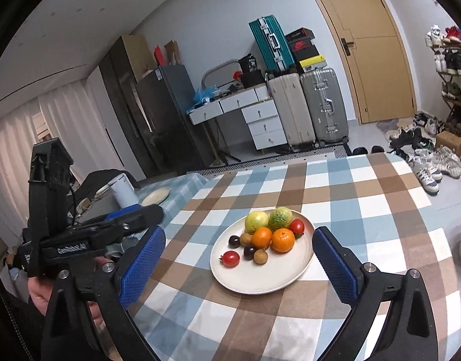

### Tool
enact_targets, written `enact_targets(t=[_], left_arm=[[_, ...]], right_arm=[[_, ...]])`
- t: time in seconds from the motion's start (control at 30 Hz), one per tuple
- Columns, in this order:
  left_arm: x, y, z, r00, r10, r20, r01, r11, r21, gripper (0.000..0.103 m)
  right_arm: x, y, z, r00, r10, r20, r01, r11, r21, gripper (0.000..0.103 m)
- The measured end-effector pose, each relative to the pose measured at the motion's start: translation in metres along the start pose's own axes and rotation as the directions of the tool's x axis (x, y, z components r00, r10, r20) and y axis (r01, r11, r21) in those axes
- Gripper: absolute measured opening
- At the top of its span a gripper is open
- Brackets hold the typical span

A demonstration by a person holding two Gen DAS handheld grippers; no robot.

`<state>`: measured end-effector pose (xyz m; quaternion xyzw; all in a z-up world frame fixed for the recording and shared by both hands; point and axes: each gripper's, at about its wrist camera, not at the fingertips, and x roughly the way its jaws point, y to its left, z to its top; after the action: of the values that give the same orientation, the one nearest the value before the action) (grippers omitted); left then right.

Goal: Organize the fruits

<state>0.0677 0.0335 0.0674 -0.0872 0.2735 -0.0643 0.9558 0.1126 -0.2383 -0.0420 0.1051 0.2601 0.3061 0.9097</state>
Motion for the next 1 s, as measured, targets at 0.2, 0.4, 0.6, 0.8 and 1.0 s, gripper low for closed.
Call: enact_targets(t=[0.2, 0.4, 0.6, 0.8, 1.0], left_arm=[[-0.030, 0.002, -0.007, 0.999, 0.031, 0.015, -0.031, 0.999, -0.010, 0.102], [-0.059, 0.001, -0.018, 0.995, 0.082, 0.059, -0.082, 0.997, -0.002, 0.102], [-0.087, -0.003, -0.034, 0.984, 0.104, 0.142, -0.110, 0.993, 0.036, 0.102], [-0.099, -0.006, -0.052, 0.978, 0.104, 0.178, -0.115, 0.992, 0.050, 0.102], [-0.085, -0.002, -0.070, 0.971, 0.131, 0.200, -0.144, 0.988, 0.055, 0.102]], right_arm=[[-0.023, 0.017, -0.003, 0.999, -0.015, 0.033, 0.016, 0.999, -0.034, 0.103], [-0.039, 0.027, -0.010, 0.998, -0.030, 0.063, 0.033, 0.998, -0.048, 0.103], [-0.053, 0.033, -0.020, 0.993, -0.051, 0.109, 0.059, 0.996, -0.067, 0.103], [-0.061, 0.030, -0.031, 0.985, -0.056, 0.165, 0.071, 0.994, -0.080, 0.103], [-0.059, 0.026, -0.046, 0.977, -0.076, 0.199, 0.101, 0.988, -0.119, 0.103]])
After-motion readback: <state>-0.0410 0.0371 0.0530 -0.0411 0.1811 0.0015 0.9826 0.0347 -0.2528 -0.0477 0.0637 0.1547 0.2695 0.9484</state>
